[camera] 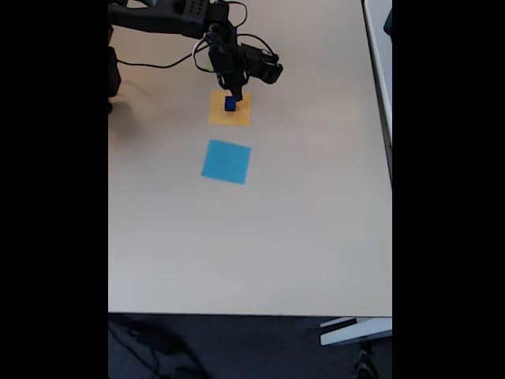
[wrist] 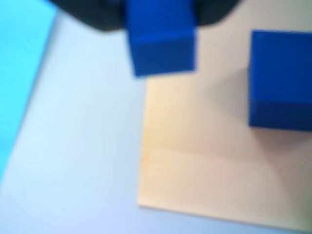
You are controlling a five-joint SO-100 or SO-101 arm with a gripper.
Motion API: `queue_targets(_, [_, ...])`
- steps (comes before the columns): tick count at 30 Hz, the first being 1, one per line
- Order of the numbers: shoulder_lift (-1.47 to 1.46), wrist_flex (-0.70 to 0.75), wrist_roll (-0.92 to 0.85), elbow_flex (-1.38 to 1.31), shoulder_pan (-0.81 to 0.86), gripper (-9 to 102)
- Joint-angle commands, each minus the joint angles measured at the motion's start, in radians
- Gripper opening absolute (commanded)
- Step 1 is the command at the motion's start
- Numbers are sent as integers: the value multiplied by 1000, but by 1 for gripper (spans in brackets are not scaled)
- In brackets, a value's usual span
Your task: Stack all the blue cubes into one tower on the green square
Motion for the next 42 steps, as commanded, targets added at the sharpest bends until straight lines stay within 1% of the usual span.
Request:
queue_targets(1, [-12, 21, -34, -120, 58, 0])
queue_targets(8, [-98, -61, -61, -71, 152, 0])
queue_targets(12, [-107, -75, 6, 15, 190, 1])
queue_targets(18, [-132, -190, 17, 112, 236, 1])
queue_targets(24, [-156, -262, -12, 138, 276, 1])
queue_targets(35, [-170, -270, -18, 144, 290, 4])
queue_targets(37, [-167, -270, -15, 149, 288, 8])
queue_targets(39, [-164, -270, -15, 149, 285, 15])
queue_targets(42, [-149, -270, -8, 160, 279, 19])
